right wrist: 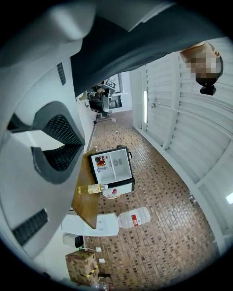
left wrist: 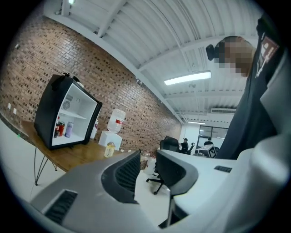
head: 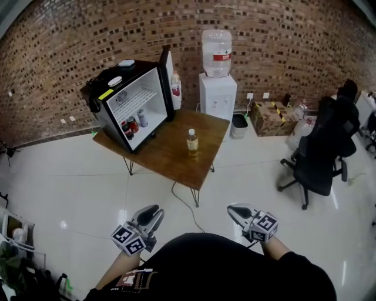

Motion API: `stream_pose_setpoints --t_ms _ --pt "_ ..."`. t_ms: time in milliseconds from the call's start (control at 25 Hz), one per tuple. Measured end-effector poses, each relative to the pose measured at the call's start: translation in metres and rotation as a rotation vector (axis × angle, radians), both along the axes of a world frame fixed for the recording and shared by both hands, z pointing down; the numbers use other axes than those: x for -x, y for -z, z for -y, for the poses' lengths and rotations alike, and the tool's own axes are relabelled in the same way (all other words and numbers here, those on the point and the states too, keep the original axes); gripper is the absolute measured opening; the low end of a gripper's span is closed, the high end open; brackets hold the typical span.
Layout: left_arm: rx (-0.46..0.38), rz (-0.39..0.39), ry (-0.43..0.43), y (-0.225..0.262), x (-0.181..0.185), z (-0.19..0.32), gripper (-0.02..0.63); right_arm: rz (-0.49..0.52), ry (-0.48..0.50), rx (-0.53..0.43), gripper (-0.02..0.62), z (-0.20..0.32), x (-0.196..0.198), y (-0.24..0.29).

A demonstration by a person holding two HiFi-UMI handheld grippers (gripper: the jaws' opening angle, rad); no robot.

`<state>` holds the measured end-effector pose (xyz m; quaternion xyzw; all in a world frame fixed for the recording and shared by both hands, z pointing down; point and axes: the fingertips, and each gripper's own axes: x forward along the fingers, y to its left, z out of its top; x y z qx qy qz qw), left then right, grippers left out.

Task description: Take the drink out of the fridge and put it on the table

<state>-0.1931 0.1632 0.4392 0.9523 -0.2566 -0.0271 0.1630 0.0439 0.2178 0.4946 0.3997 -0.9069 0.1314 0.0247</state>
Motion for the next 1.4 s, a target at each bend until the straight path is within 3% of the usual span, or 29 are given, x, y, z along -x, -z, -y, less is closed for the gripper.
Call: stream_pose_setpoints --t_ms 160,320,840,1400 --pt "-0.013 0.012 0.022 0.001 0.057 0.005 0.103 0.035 -0.008 -0.010 -0.011 0.017 0.053 0.008" --pt "0.000 -0.014 0.027 0.002 0.078 0.012 0.103 0.093 -0.040 0.007 -0.011 0.028 0.080 0.018" --pt "-0.047 -0.039 -0.056 0.012 0.027 0.010 0.103 0.053 -0.047 -0.007 -0.011 0.024 0.068 0.034" --pt "-0.051 -0.025 -0.045 0.012 0.025 0.009 0.103 0.024 -0.024 -0.032 -0.011 0.024 0.063 0.038"
